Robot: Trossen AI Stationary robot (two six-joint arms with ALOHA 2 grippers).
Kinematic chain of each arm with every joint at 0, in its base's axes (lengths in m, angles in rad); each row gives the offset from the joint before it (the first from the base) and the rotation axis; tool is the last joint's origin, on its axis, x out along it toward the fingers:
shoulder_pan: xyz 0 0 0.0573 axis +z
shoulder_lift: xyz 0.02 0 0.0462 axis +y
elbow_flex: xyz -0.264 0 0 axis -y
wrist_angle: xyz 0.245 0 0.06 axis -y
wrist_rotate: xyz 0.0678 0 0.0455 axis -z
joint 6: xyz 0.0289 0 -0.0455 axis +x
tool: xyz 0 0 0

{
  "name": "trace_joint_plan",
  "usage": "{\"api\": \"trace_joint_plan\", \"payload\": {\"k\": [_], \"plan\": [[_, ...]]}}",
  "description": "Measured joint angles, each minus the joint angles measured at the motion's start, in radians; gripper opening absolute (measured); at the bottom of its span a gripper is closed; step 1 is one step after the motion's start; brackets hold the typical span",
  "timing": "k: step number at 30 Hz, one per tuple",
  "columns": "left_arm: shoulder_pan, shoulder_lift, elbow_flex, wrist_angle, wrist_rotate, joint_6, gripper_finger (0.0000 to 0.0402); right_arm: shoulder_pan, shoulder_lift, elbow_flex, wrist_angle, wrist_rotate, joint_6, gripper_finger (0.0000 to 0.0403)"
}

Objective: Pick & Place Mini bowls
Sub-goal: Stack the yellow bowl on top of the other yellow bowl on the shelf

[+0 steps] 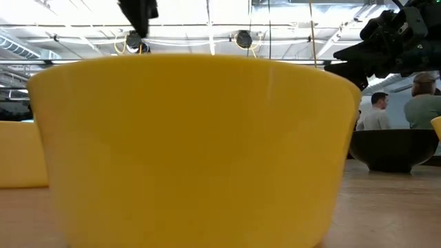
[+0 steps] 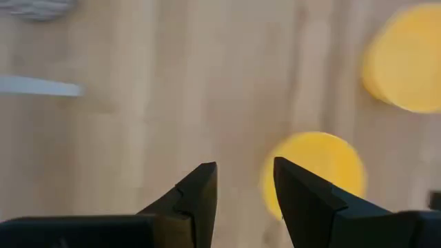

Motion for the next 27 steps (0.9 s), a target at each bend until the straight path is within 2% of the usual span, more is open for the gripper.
{"api": "trace_joint_plan", "payload": {"k": [5, 15, 20, 23, 27], "plan": [[-0.156, 0.002, -0.127, 0.113, 0.000, -0.093, 0.0147, 0.000, 0.000, 0.000, 0.000, 0.000, 0.000, 0.0183], [-0.377, 0.002, -0.409, 0.571, 0.041, -0.233, 0.0147, 0.000, 0.000, 0.000, 0.000, 0.000, 0.000, 0.0183], [-0.426, 0.002, -0.526, 0.725, 0.011, -0.346, 0.0147, 0.000, 0.000, 0.000, 0.000, 0.000, 0.000, 0.0183], [-0.438, 0.002, -0.584, 0.759, -0.035, -0.380, 0.0148, 0.000, 0.000, 0.000, 0.000, 0.000, 0.000, 0.0183], [-0.439, 0.002, -0.635, 0.764, -0.022, -0.429, 0.0148, 0.000, 0.000, 0.000, 0.000, 0.000, 0.000, 0.0183]]}}
